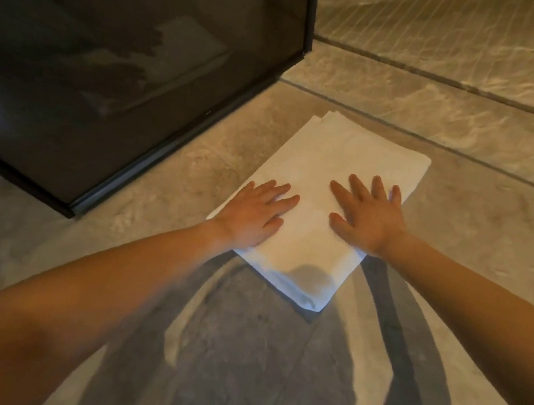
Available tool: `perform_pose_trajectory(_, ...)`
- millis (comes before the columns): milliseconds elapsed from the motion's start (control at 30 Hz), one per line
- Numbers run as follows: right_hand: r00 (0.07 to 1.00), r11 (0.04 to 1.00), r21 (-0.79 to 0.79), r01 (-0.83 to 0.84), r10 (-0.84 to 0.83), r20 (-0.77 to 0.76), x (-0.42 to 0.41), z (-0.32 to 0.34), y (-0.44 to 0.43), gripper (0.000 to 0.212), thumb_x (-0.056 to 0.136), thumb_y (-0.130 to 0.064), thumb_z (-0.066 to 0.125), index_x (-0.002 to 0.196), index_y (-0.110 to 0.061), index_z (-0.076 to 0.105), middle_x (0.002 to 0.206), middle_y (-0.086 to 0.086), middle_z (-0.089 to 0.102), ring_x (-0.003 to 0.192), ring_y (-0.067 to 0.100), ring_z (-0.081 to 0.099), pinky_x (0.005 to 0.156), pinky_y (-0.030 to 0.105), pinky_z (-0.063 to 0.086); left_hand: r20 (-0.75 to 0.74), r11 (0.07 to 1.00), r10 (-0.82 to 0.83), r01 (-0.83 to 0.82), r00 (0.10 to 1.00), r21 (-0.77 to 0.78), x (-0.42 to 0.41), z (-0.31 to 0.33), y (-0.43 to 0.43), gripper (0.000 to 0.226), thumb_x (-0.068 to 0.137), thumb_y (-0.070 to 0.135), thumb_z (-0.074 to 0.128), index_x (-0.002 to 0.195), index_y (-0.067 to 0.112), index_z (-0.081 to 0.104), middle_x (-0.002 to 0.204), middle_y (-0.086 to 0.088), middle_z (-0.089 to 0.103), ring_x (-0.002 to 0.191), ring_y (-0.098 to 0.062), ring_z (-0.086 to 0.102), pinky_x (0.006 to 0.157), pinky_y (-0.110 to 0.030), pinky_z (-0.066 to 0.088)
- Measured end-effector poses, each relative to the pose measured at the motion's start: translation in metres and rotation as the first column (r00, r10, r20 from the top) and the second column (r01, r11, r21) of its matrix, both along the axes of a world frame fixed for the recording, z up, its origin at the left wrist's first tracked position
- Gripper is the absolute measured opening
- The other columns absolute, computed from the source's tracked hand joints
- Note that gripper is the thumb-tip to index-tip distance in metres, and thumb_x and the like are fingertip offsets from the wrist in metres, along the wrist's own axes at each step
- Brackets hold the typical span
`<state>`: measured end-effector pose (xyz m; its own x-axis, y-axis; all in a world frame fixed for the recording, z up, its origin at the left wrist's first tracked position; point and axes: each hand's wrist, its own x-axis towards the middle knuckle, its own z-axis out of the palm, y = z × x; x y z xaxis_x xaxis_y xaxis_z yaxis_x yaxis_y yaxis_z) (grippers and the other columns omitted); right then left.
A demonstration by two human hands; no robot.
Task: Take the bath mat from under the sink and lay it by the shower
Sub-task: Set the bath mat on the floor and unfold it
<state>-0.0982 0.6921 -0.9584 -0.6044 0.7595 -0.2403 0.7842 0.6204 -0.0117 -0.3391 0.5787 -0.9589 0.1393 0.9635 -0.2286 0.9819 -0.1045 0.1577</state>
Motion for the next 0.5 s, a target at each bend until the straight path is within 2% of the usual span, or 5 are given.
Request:
perform_pose_trajectory(67,0.992,1.0,-0.023,0.019,-0.022,-0.126,-0.002,-0.009,-0.022,0.07,0.088,-0.07,0.013,0.152,-0.046,0.0,0.165,-0.004,0.008,0.147,0.041,0.004,0.112,0.068,0.003,0.013,0.997,0.044,-0.045,0.999,0.055,-0.03,0.004,-0.024,0.052,0.102,0.04,0.034,0.152,0.03,0.024,0.162,0.002,0.017,0.147,-0.02,0.012,0.117,-0.038,0.016)
perform_pose_trajectory(133,0.997,1.0,0.003,-0.005,0.006,-0.081,0.0,-0.02,-0.036,0.067,0.088,-0.072,0.008,0.15,-0.05,-0.005,0.165,-0.007,0.004,0.147,0.043,-0.003,0.11,0.07,-0.001,0.138,0.977,0.2,-0.209,0.97,0.048,-0.045,0.005,-0.049,0.05,0.101,0.036,0.044,0.148,0.023,0.034,0.153,-0.004,0.033,0.139,-0.025,0.03,0.111,-0.036,0.03)
perform_pose_trajectory(200,0.998,1.0,0.005,0.018,-0.018,-0.067,0.001,-0.024,-0.035,0.066,0.087,-0.072,0.003,0.149,-0.052,-0.009,0.165,-0.007,0.001,0.147,0.043,-0.005,0.109,0.071,-0.002,0.305,0.925,0.352,-0.378,0.885,0.03,-0.047,0.006,-0.063,0.048,0.098,0.029,0.055,0.143,0.017,0.044,0.14,-0.007,0.048,0.127,-0.024,0.045,0.103,-0.033,0.041)
perform_pose_trajectory(400,0.998,0.999,0.038,0.008,-0.005,-0.066,-0.001,-0.025,-0.035,0.067,0.086,-0.071,0.0,0.149,-0.05,-0.01,0.165,-0.005,0.002,0.147,0.044,-0.005,0.109,0.071,-0.001,0.411,0.855,0.442,-0.513,0.797,0.075,-0.04,0.022,-0.053,0.045,0.087,0.023,0.069,0.13,0.017,0.056,0.106,-0.001,0.064,0.09,-0.015,0.057,0.074,-0.022,0.045)
perform_pose_trajectory(500,0.999,0.999,0.032,0.008,-0.007,-0.054,-0.001,-0.023,-0.035,0.067,0.085,-0.071,-0.001,0.149,-0.05,-0.011,0.165,-0.005,0.002,0.147,0.044,-0.005,0.109,0.071,-0.001,0.529,0.794,0.519,-0.608,0.672,-0.007,-0.04,0.029,-0.044,0.042,0.082,0.018,0.072,0.122,0.021,0.06,0.09,-0.001,0.064,0.079,-0.015,0.058,0.065,-0.023,0.046)
